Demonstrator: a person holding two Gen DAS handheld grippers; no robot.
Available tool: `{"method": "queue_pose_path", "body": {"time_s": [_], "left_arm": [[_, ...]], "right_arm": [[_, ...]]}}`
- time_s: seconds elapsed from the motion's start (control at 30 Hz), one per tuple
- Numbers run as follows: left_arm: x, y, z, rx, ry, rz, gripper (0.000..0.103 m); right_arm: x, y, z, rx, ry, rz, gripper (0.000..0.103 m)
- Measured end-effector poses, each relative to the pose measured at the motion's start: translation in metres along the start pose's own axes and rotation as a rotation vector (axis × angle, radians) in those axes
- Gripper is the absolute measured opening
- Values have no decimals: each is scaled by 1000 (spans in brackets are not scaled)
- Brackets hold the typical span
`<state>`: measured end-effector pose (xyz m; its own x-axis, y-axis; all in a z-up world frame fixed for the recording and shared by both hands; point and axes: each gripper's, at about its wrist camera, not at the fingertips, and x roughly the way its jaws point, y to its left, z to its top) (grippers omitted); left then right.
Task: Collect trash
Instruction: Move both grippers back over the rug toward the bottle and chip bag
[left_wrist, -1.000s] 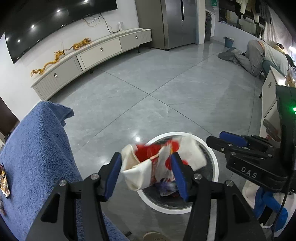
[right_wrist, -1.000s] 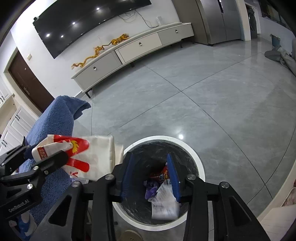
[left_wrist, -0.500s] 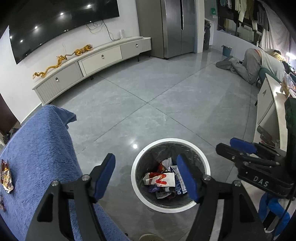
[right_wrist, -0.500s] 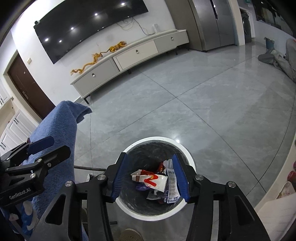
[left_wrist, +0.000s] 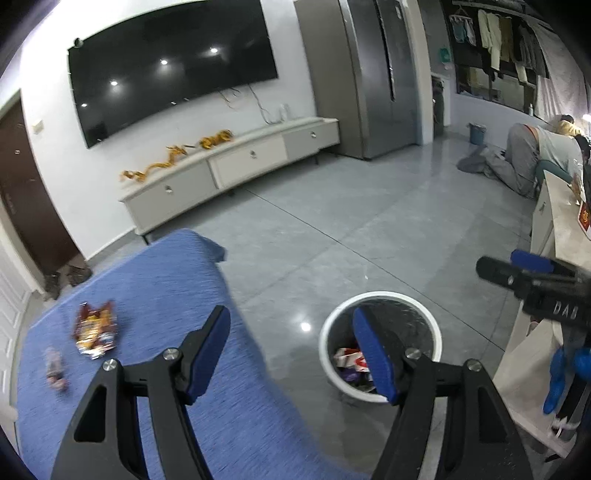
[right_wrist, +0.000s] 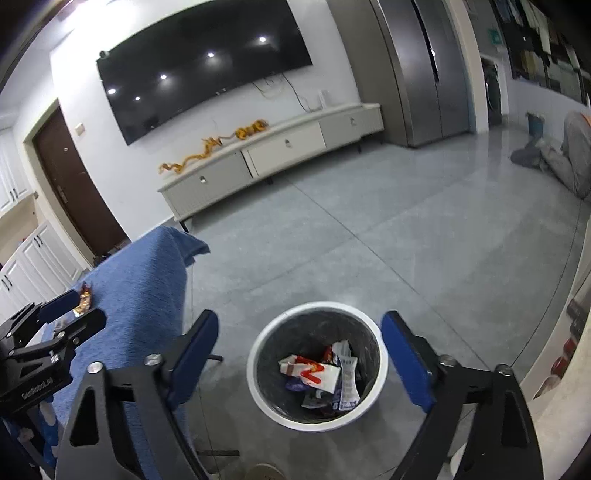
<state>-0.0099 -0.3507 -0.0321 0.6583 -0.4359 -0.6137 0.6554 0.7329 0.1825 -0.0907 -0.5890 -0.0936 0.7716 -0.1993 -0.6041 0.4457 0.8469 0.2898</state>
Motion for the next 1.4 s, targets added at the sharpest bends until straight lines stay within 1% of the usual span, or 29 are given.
{"method": "queue_pose_path", "body": {"time_s": [0.13,0.2,0.37,0.43,0.47,0.53,0.63,0.83,1.0,1.1,1.17,1.27,1.4], "left_arm": [[-36,21,-12,-28,-26,50,68],[-53,33,-19,-43,-33,79,68],[-95,59,-39,-83,-71,167,68],[-111,69,-46,-97,-84,200,72],[-117,71,-50,-102,-89,212,76],[-134,82,-58,-114,-104,245,77],[-149,98,-68,-138,-115,273,77],[-184,131,-90,-201,-150,339,77],[-210,155,-111,-254,-180,415,77],[-217,173,-124,-293,-188,478,77],[-218,189,-132,-314,-168,495,77],[-212,218,-144,-367,-115,511,77],[-198,248,-157,-425,-53,499,78]], "right_arm": [[-26,25,4,-43,-53,14,101],[-37,38,6,-63,-76,22,102],[-63,74,12,-144,-120,36,102],[-78,93,12,-195,-152,29,102],[-83,100,11,-219,-168,16,102],[-100,121,8,-288,-219,-9,102],[-122,144,9,-343,-260,5,102],[-152,182,10,-395,-300,53,102],[-162,212,3,-435,-296,116,103],[-164,228,-2,-458,-297,149,103],[-165,237,-4,-472,-298,180,103],[-158,249,-3,-496,-292,233,103],[-125,269,-4,-511,-203,301,103]]}}
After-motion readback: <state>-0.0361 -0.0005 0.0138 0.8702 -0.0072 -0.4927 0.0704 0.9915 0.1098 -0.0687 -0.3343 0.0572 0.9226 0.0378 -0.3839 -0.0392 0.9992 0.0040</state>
